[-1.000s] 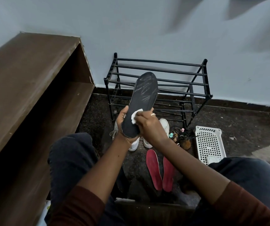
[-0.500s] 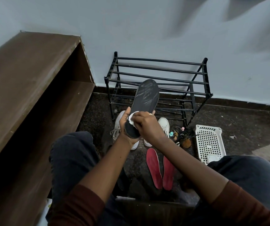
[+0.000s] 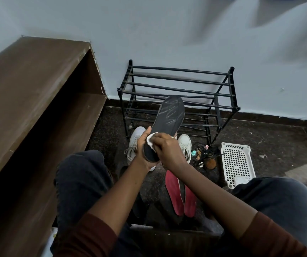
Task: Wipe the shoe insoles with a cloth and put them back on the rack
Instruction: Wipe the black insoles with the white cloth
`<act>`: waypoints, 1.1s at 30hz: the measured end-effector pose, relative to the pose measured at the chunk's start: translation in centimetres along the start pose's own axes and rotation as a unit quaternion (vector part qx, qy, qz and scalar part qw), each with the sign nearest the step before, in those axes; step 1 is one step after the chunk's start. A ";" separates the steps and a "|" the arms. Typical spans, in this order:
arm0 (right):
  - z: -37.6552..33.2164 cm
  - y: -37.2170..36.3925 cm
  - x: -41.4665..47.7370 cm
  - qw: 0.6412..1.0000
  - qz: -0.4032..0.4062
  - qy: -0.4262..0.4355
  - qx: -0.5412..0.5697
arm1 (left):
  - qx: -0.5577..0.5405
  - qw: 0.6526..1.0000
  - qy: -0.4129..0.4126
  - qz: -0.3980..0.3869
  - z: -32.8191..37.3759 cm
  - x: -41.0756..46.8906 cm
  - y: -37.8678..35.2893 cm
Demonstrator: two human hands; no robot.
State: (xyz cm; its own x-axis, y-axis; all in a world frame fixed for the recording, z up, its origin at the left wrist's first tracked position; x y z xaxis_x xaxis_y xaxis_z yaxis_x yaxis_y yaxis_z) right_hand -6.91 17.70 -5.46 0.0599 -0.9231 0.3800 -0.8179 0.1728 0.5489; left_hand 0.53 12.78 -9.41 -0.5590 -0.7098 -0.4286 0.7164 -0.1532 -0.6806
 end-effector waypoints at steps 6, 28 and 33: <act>-1.2 -0.9 -1.5 0.999 -0.011 0.031 0.017 | 0.027 0.997 -0.057 -0.044 -0.1 -1.2 0.1; 3.7 2.2 0.6 0.951 0.119 -0.274 0.076 | 0.024 0.999 -0.037 -0.011 0.1 -1.5 -1.2; 3.5 1.8 0.8 0.897 0.204 -0.360 0.154 | 0.006 0.999 -0.033 -0.025 -0.6 -0.7 -1.0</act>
State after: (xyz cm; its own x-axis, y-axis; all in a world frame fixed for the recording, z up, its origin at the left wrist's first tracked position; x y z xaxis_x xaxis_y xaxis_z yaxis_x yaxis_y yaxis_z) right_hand -10.36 16.08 -6.72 -0.5755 -0.8059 -0.1387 -0.8134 0.5466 0.1990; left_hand 0.03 13.85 -8.77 -0.5655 -0.7450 -0.3537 0.6938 -0.1979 -0.6924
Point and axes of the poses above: each hand's wrist, its own x-axis towards the middle knuckle, its own y-axis out of the back of the hand, z = x × y, the point moved 1 cm from there along x, towards the middle knuckle, and after that the axes turned 15 degrees about x, right-handed, at the moved point
